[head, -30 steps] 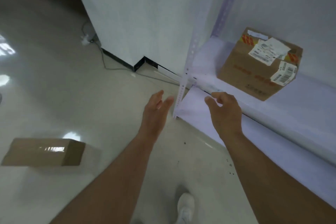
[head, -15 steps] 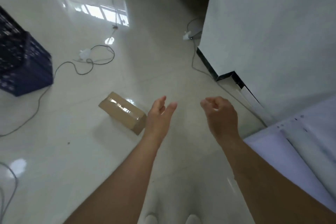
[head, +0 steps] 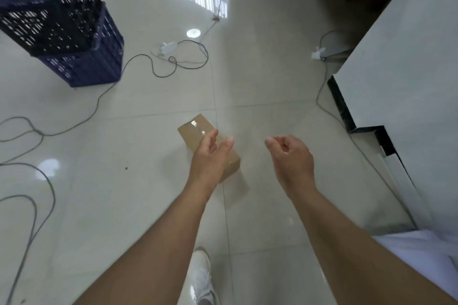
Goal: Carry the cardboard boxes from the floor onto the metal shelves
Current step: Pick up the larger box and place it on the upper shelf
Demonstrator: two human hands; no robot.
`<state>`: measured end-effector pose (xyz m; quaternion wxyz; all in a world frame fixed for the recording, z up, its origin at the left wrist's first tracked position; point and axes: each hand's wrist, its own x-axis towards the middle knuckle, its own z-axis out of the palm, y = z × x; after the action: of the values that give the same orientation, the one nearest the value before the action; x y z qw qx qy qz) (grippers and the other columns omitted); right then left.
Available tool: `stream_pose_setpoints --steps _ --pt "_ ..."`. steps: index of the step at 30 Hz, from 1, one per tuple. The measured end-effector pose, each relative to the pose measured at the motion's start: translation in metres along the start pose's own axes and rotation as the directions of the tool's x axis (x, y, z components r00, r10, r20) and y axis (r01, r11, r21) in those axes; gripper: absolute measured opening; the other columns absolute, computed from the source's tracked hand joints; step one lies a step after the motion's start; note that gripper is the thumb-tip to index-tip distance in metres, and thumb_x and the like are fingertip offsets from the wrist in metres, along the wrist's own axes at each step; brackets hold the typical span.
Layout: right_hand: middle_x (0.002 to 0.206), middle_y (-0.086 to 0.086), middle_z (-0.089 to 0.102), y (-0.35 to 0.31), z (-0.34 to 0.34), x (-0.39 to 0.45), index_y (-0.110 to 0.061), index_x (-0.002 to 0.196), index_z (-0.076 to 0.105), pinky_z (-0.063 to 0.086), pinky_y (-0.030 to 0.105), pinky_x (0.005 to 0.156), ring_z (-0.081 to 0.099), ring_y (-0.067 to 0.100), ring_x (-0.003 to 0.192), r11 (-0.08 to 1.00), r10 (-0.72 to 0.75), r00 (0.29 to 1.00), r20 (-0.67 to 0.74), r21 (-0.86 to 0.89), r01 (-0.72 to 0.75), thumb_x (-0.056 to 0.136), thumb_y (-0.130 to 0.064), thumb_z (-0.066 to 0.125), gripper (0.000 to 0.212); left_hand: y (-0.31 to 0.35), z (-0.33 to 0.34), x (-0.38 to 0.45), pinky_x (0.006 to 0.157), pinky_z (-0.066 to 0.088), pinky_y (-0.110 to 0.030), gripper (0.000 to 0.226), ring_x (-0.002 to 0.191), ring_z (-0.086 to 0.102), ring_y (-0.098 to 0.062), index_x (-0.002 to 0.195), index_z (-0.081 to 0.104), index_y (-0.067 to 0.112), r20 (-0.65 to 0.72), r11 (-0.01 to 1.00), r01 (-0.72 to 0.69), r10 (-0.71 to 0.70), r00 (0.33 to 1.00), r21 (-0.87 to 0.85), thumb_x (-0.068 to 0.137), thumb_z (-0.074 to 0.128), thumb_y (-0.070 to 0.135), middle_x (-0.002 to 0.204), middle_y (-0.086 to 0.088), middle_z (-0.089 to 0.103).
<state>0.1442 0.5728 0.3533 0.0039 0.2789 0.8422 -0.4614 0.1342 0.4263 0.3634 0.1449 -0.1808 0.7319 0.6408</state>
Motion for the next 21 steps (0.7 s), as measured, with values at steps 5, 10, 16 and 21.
stream_pose_setpoints --steps 5,10,16,21 --pt "0.108 0.006 0.066 -0.028 0.053 0.023 -0.020 0.095 0.070 0.046 0.033 0.084 0.061 0.020 0.098 0.999 0.030 0.999 0.015 0.016 -0.031 0.084 -0.043 0.055 0.030 0.002 -0.043 0.054 0.103 0.033 -0.024 0.055 0.133 0.042 -0.009 0.138 0.045 0.024 0.012 0.999 0.014 -0.014 1.000 0.033 0.087 0.059 0.040 0.144 0.003 0.048" --pt "0.109 0.006 0.065 -0.042 0.094 0.050 -0.018 0.094 0.068 0.044 0.032 0.083 0.059 0.019 0.099 0.997 0.069 0.997 0.047 0.021 -0.070 0.085 -0.044 0.053 0.031 0.000 -0.064 0.101 0.110 0.036 -0.035 0.057 0.132 0.045 -0.011 0.138 0.046 0.025 0.028 0.997 0.032 -0.034 0.999 0.065 0.085 0.059 0.044 0.142 0.002 0.051" --pt "0.109 0.004 0.066 -0.039 0.136 0.096 -0.016 0.097 0.069 0.047 0.035 0.088 0.060 0.019 0.101 0.997 0.079 0.991 0.109 -0.007 -0.079 0.086 -0.046 0.052 0.036 -0.015 -0.069 0.153 0.101 0.034 -0.025 0.055 0.134 0.041 -0.010 0.139 0.044 0.023 -0.027 0.995 0.080 -0.079 0.997 0.051 0.088 0.058 0.039 0.146 0.006 0.046" --pt "0.109 0.002 0.067 -0.027 0.175 0.143 -0.021 0.095 0.069 0.048 0.036 0.089 0.061 0.018 0.100 0.994 0.111 0.976 0.185 -0.005 -0.112 0.084 -0.048 0.052 0.034 -0.036 -0.069 0.200 0.095 0.028 -0.022 0.055 0.134 0.037 -0.006 0.139 0.042 0.025 -0.081 0.990 0.118 -0.112 0.990 0.081 0.089 0.057 0.038 0.149 0.007 0.041"
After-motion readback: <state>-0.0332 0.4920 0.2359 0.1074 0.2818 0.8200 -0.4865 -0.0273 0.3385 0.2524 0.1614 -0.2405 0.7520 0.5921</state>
